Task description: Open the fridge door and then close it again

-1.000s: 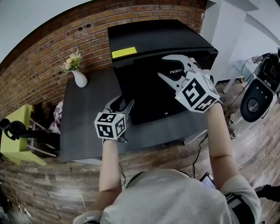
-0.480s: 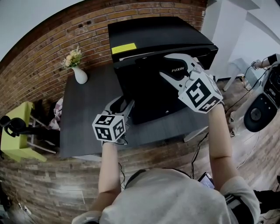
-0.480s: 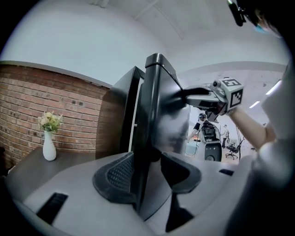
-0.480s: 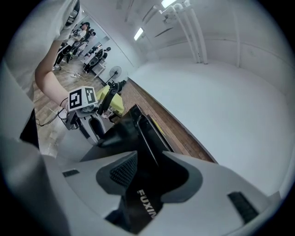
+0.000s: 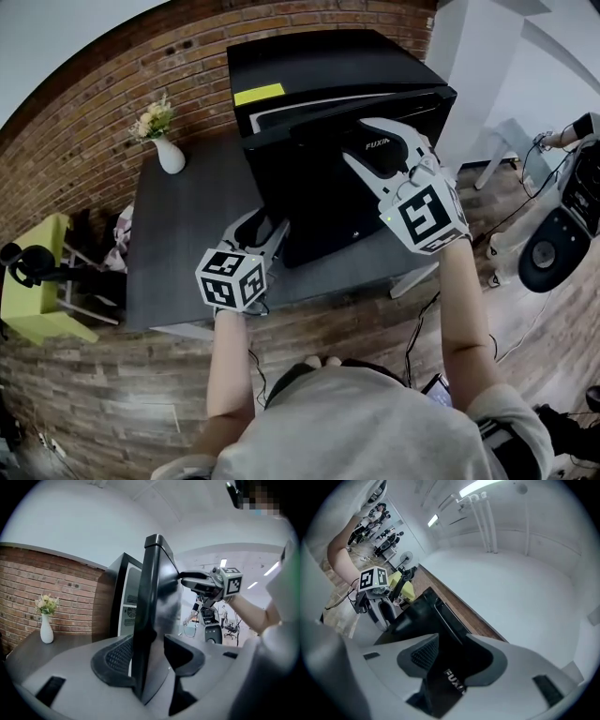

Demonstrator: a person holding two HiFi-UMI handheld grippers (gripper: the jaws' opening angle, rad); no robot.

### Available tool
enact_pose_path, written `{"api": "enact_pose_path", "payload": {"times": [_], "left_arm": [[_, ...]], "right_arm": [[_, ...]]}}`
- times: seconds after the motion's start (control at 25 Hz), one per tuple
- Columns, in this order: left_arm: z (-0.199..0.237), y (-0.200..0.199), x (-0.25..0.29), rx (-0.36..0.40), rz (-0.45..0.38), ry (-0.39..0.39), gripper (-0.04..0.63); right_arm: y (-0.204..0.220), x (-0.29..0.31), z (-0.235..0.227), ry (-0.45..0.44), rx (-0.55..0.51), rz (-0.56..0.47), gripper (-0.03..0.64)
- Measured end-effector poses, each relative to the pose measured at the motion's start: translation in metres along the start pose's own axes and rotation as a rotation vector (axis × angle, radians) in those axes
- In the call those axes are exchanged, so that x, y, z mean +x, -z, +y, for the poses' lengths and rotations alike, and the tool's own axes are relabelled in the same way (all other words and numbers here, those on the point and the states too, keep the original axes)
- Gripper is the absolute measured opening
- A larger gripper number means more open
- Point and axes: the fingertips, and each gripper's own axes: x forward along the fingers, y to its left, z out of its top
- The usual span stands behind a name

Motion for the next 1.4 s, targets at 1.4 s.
{"api": "enact_pose_path", "payload": {"times": [1.4], "left_arm": [[-0.102, 0.031, -0.042, 0.038, -0.002, 0.224, 0.129]], "right_arm": [[0.034, -0.094, 0.114, 0.068, 0.470, 0.047, 0.147]]}}
